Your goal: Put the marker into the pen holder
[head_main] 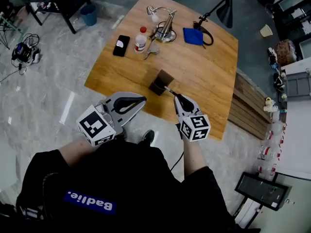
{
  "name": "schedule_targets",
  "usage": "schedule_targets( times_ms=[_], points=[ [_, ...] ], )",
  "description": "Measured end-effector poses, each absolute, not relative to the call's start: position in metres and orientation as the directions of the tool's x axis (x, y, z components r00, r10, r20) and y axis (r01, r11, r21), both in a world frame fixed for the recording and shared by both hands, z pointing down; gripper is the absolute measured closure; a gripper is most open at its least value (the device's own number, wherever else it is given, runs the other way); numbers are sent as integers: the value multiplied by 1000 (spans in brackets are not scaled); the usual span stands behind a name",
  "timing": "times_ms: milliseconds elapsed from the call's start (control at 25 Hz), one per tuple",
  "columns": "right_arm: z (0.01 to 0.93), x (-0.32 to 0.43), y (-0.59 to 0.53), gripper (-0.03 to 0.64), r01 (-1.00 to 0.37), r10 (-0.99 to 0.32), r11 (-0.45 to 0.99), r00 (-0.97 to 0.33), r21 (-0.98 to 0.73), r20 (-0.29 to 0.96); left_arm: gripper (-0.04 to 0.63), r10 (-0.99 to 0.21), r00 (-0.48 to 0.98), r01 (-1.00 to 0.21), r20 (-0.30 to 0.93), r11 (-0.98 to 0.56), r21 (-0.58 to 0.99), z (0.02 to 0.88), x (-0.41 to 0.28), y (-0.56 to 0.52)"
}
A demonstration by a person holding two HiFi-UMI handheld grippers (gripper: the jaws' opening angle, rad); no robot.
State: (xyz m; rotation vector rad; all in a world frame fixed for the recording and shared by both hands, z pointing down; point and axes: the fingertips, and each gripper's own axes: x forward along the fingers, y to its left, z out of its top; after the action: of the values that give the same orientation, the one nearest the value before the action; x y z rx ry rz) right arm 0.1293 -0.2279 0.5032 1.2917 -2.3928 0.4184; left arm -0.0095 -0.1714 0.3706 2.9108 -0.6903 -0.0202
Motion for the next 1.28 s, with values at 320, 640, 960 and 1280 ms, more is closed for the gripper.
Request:
schedule_targets(
  times_ms=[320, 640, 960, 1280],
  points=[
    [579, 131, -287, 569, -746, -576, 665, -549, -45, 605, 586, -548, 832, -554, 83, -814, 175, 376, 1, -197],
    [629, 115, -307, 570, -673, -467, 737, -575, -63, 672, 586, -598, 790, -613, 134, -769, 180, 390, 6, -206],
    [645, 108, -306, 569, -671, -462, 738, -581, -74, 670, 586, -613, 776, -631, 146, -754, 184, 391, 4, -203],
    [649, 112, -297, 569, -683, -462, 725, -573, -84, 677, 586, -595, 790, -613, 146, -765, 198, 392, 9, -195]
  ],
)
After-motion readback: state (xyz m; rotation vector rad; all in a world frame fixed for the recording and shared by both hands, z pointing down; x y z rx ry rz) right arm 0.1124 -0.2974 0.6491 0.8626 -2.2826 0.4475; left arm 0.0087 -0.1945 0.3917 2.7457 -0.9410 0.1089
